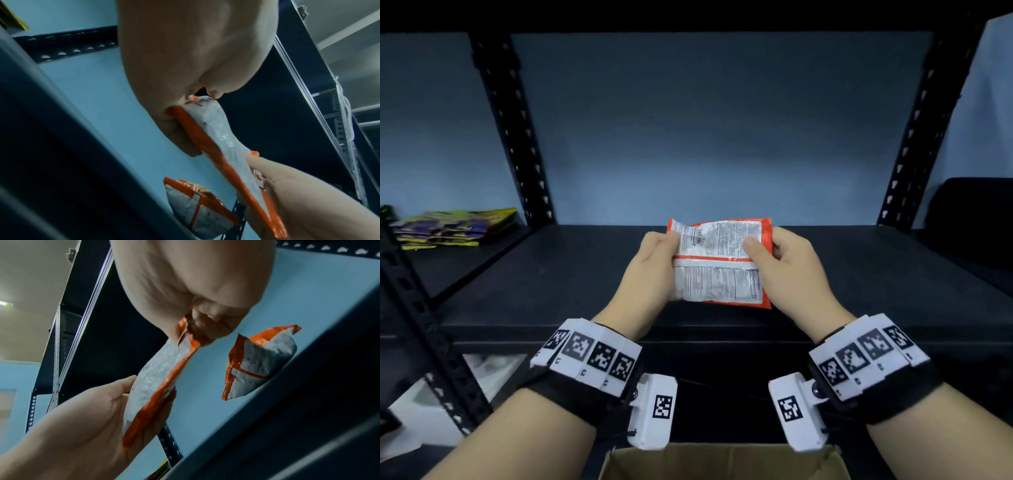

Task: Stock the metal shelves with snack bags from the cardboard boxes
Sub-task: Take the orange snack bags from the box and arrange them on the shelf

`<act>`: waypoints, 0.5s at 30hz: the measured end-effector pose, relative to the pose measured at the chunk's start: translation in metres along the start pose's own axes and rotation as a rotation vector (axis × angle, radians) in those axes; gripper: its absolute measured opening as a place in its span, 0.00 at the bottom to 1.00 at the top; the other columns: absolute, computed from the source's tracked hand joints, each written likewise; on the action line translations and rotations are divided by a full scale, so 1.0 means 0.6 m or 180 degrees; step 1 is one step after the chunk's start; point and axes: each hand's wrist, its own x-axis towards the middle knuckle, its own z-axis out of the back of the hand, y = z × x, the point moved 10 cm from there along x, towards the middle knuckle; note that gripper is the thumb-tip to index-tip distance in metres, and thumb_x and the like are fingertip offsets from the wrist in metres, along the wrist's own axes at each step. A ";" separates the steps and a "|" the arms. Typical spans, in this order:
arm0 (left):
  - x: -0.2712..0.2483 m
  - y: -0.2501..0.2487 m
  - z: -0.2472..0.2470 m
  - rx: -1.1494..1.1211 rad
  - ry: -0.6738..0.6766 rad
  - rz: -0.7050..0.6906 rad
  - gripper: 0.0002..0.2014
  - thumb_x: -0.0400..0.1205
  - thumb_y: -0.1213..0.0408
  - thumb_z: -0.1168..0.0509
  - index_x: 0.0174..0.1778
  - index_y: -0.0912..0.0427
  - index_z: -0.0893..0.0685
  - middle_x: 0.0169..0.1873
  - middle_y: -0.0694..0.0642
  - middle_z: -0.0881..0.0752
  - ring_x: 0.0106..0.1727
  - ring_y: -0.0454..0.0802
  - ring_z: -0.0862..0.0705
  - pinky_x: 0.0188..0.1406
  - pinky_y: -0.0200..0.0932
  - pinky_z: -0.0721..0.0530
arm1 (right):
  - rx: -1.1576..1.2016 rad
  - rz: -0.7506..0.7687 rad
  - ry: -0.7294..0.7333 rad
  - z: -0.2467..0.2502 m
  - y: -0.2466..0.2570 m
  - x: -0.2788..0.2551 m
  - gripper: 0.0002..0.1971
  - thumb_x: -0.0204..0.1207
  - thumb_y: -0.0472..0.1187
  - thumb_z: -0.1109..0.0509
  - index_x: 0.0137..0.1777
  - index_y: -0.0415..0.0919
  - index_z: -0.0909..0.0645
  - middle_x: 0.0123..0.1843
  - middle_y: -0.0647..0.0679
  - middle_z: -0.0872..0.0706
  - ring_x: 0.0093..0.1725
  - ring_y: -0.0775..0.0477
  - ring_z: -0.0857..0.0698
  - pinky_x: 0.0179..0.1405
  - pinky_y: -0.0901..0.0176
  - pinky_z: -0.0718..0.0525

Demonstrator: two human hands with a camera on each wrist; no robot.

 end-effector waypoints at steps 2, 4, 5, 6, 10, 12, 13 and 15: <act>-0.003 0.007 0.007 -0.0049 -0.0073 -0.0045 0.13 0.90 0.55 0.40 0.43 0.58 0.21 0.34 0.45 0.17 0.37 0.44 0.18 0.40 0.45 0.18 | 0.0008 -0.0070 -0.0098 0.002 -0.007 -0.006 0.21 0.88 0.53 0.36 0.51 0.34 0.14 0.47 0.39 0.09 0.48 0.35 0.10 0.49 0.36 0.11; -0.007 0.008 0.011 0.0080 -0.0107 -0.0144 0.13 0.90 0.57 0.40 0.39 0.54 0.24 0.30 0.42 0.20 0.34 0.42 0.23 0.40 0.45 0.23 | -0.0026 -0.0030 -0.0266 0.009 -0.001 -0.015 0.26 0.89 0.56 0.39 0.48 0.30 0.17 0.45 0.35 0.11 0.46 0.33 0.12 0.44 0.37 0.13; -0.011 0.005 0.014 0.0175 -0.0169 -0.0189 0.14 0.90 0.56 0.41 0.38 0.54 0.25 0.30 0.41 0.20 0.33 0.41 0.23 0.40 0.45 0.23 | -0.0082 0.0002 -0.0346 0.011 0.004 -0.021 0.27 0.90 0.57 0.40 0.45 0.30 0.19 0.42 0.37 0.11 0.43 0.35 0.13 0.41 0.40 0.14; -0.015 -0.001 0.018 0.0259 -0.0252 -0.0260 0.14 0.90 0.55 0.41 0.38 0.53 0.26 0.30 0.40 0.20 0.33 0.39 0.23 0.39 0.43 0.23 | -0.0148 0.0026 -0.0429 0.013 0.009 -0.026 0.27 0.90 0.56 0.40 0.41 0.32 0.21 0.38 0.38 0.13 0.39 0.38 0.14 0.37 0.44 0.17; -0.027 -0.029 0.034 0.0688 -0.0476 -0.0531 0.15 0.92 0.54 0.44 0.42 0.57 0.25 0.35 0.46 0.19 0.34 0.38 0.24 0.37 0.41 0.25 | -0.0286 0.0102 -0.0670 0.013 0.024 -0.043 0.26 0.91 0.51 0.39 0.31 0.37 0.29 0.29 0.48 0.21 0.29 0.51 0.25 0.27 0.59 0.29; -0.026 -0.033 0.040 0.0896 -0.0469 -0.0591 0.16 0.92 0.53 0.45 0.43 0.59 0.25 0.36 0.49 0.19 0.37 0.42 0.24 0.38 0.45 0.26 | -0.0297 0.0122 -0.0682 0.011 0.028 -0.043 0.27 0.91 0.50 0.38 0.30 0.37 0.32 0.27 0.49 0.23 0.27 0.52 0.28 0.26 0.58 0.31; -0.027 -0.036 0.045 0.0980 -0.0474 -0.0630 0.16 0.92 0.53 0.45 0.43 0.59 0.26 0.36 0.49 0.19 0.37 0.43 0.24 0.38 0.44 0.26 | -0.0278 0.0133 -0.0659 0.010 0.031 -0.042 0.27 0.90 0.50 0.38 0.30 0.37 0.32 0.26 0.48 0.24 0.27 0.52 0.29 0.27 0.57 0.31; -0.031 -0.046 0.054 0.1036 -0.0486 -0.0763 0.15 0.92 0.52 0.45 0.43 0.57 0.26 0.36 0.47 0.19 0.35 0.39 0.24 0.36 0.39 0.26 | -0.0212 0.0165 -0.0595 0.005 0.039 -0.039 0.27 0.90 0.51 0.38 0.32 0.34 0.31 0.29 0.42 0.21 0.28 0.51 0.28 0.28 0.56 0.30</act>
